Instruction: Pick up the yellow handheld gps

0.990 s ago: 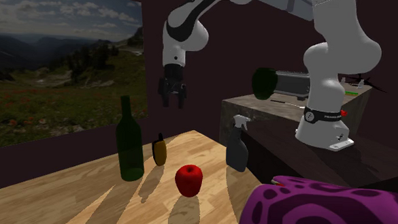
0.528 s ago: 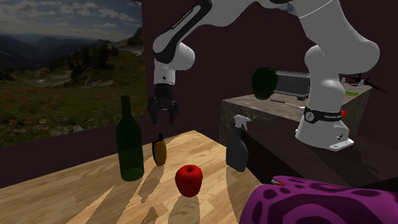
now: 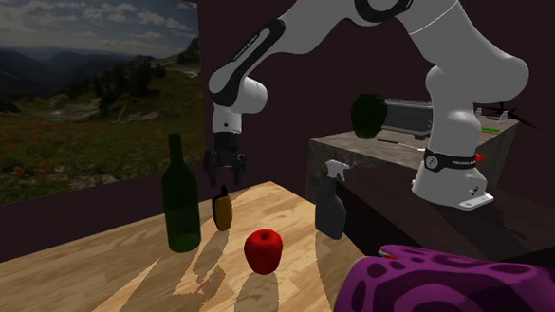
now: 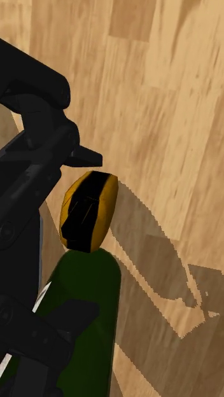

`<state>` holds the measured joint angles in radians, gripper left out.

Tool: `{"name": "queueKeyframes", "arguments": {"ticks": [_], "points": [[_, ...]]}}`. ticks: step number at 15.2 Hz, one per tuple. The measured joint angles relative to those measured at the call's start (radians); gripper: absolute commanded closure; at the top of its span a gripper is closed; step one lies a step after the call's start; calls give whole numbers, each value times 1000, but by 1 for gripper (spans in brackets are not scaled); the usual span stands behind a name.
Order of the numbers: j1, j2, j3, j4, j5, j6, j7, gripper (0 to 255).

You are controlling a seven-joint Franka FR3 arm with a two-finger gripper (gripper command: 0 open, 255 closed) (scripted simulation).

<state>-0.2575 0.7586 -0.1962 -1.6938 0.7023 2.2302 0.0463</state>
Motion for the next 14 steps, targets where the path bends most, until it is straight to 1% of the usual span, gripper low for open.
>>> {"name": "queueKeyframes", "arguments": {"ticks": [1,2,14], "points": [[-1,9,3,2,4,7,-4,0],[-1,14,4,3,6,10,-6,255],[-1,7,2,2,3,5,-3,255]]}}
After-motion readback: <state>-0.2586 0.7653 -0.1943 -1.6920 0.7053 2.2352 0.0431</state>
